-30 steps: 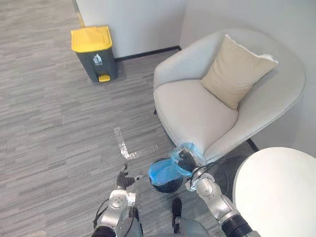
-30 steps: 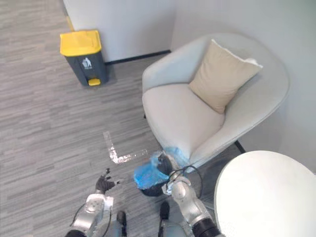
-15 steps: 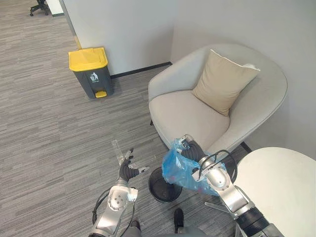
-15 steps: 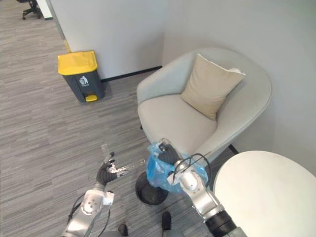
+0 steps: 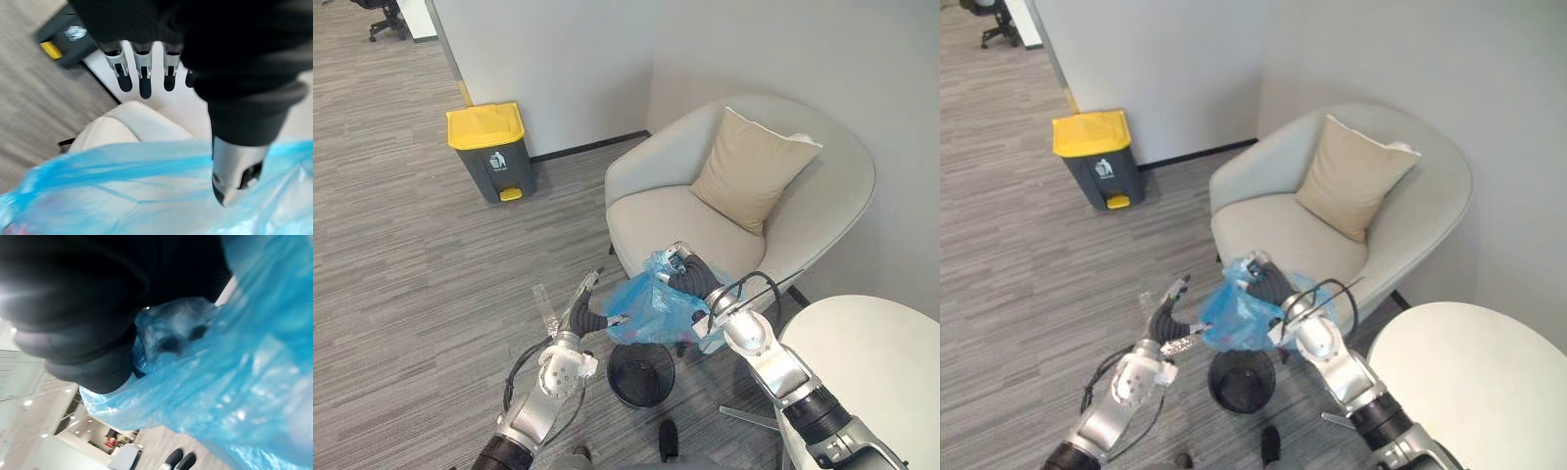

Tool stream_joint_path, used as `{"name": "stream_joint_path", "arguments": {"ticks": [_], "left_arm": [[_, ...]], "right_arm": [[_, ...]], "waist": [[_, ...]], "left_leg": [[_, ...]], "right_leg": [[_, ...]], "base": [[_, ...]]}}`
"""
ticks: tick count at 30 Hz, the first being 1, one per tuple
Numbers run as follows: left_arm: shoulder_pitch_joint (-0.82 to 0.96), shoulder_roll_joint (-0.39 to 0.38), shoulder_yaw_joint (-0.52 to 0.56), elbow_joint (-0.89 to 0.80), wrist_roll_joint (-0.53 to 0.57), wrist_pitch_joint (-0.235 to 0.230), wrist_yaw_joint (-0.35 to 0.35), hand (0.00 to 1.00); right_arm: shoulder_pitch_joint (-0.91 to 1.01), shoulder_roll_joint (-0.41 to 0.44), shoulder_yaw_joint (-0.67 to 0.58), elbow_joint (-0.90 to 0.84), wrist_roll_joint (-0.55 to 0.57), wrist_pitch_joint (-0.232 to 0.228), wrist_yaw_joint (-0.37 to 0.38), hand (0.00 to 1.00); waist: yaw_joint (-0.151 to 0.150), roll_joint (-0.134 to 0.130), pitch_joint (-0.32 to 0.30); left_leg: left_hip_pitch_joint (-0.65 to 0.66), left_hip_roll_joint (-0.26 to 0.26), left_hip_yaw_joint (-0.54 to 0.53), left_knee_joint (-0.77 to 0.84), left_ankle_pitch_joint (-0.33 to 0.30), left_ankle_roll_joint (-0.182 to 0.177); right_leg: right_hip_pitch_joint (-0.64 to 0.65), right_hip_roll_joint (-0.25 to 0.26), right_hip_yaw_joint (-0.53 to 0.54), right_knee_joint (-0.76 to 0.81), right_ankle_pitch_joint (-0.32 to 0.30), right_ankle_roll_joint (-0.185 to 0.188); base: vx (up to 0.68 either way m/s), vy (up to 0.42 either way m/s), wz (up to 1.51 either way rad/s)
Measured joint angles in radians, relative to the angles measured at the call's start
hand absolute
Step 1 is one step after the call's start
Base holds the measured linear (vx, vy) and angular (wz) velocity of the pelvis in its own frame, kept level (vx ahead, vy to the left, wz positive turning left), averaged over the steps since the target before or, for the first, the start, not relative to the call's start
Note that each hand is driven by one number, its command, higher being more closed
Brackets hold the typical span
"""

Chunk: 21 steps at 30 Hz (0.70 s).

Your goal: Gather rubbish on tea table into small bin, then transfer packed bag to large trash can.

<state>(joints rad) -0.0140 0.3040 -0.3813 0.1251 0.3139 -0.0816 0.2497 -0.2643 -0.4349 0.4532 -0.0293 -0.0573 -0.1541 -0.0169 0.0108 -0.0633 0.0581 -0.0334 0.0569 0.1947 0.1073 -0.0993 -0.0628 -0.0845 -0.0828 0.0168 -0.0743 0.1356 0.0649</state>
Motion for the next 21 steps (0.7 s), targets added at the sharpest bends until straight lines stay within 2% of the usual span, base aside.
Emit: {"name": "stream_joint_path", "arguments": {"ticks": [5, 11, 14, 21], "left_arm": [[-0.02, 0.04, -0.011, -0.04, 0.02, -0.014, -0.002, 0.0], [-0.038, 0.043, -0.052, -0.058, 0.059, -0.021, -0.002, 0.0], [-0.038, 0.028, -0.062, -0.059, 0.077, -0.021, -0.001, 0.0], [-0.039, -0.047, -0.119, -0.052, 0.074, -0.02, -0.002, 0.0]], "right_arm": [[-0.016, -0.01, 0.018, 0.0, 0.02, -0.004, 0.0, 1.0], [-0.055, -0.004, 0.072, 0.0, 0.021, -0.004, 0.002, 1.0], [-0.08, 0.009, 0.106, 0.0, 0.038, -0.004, 0.007, 1.0], [-0.082, 0.104, 0.115, 0.0, 0.06, -0.004, 0.016, 1.0]], "waist": [[-0.004, 0.0, 0.0], [-0.003, -0.002, -0.003], [-0.002, -0.003, -0.003], [-0.002, -0.007, -0.006]], "left_leg": [[0.0, -0.001, -0.004, 0.0, 0.001, 0.0], [0.001, -0.004, -0.022, 0.001, 0.001, 0.0], [0.001, -0.004, -0.023, 0.001, 0.001, 0.001], [0.001, -0.004, -0.025, 0.001, 0.002, 0.001]], "right_leg": [[0.001, 0.0, -0.003, 0.0, 0.0, 0.0], [0.013, 0.0, -0.015, -0.003, -0.001, 0.0], [0.013, -0.002, -0.015, -0.003, -0.001, 0.001], [0.014, -0.004, -0.015, -0.002, -0.003, 0.003]], "base": [[0.0, 0.0, 0.0], [-0.01, 0.005, 0.08], [-0.01, 0.001, 0.01], [0.0, 0.0, 0.0]]}}
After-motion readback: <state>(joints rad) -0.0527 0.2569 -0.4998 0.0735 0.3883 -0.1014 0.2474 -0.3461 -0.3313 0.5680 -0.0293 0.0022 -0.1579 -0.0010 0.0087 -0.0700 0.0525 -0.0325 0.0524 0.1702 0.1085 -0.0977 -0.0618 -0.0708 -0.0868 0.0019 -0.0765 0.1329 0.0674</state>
